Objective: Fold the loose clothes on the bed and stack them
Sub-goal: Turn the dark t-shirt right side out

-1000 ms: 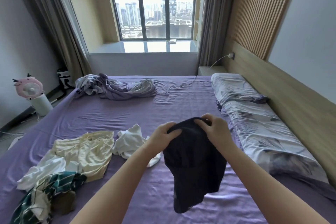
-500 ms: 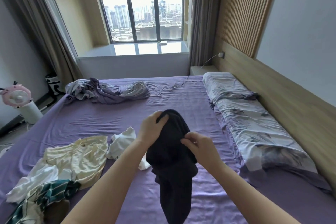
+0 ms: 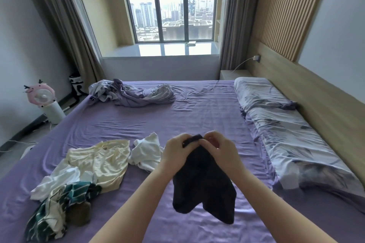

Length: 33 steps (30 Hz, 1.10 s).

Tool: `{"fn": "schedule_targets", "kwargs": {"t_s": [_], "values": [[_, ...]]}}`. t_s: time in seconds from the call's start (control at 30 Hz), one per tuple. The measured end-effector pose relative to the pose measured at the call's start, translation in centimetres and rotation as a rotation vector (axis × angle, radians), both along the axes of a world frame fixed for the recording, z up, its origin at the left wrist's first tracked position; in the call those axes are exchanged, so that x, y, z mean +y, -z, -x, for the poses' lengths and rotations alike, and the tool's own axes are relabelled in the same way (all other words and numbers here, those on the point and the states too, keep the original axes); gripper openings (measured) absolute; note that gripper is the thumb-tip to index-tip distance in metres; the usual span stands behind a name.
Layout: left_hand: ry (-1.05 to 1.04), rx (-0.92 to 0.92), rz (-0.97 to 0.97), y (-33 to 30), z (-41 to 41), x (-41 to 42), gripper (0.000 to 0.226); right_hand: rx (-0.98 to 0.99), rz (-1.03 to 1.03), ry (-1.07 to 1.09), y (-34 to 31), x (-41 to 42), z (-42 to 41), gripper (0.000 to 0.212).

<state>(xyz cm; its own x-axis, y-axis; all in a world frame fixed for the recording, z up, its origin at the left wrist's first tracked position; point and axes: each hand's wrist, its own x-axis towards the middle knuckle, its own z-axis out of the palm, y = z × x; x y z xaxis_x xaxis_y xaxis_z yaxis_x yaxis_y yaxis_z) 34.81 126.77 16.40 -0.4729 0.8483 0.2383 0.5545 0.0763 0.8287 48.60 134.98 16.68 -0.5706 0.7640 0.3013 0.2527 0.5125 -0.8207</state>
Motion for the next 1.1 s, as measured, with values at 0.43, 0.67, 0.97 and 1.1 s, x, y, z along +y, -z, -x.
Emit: {"fn": "schedule_targets", "kwargs": {"t_s": [0.43, 0.67, 0.97, 1.1], "values": [[-0.295, 0.104, 0.032, -1.6, 1.4, 1.2, 0.026, -0.287, -0.163, 0.057, 3.6, 0.2, -2.6, 0.012], [0.24, 0.582, 0.137, -0.5, -0.1, 1.6, 0.039, -0.091, -0.252, 0.073, 0.9, 0.6, -1.7, 0.012], [0.148, -0.398, -0.06, -1.8, 0.0, 1.1, 0.026, -0.402, -0.168, -0.01, 2.9, 2.8, -5.3, 0.024], [0.16, -0.854, -0.13, -3.2, 1.5, 0.3, 0.018, -0.432, -0.005, -0.067, 4.7, 3.3, -7.4, 0.028]]}}
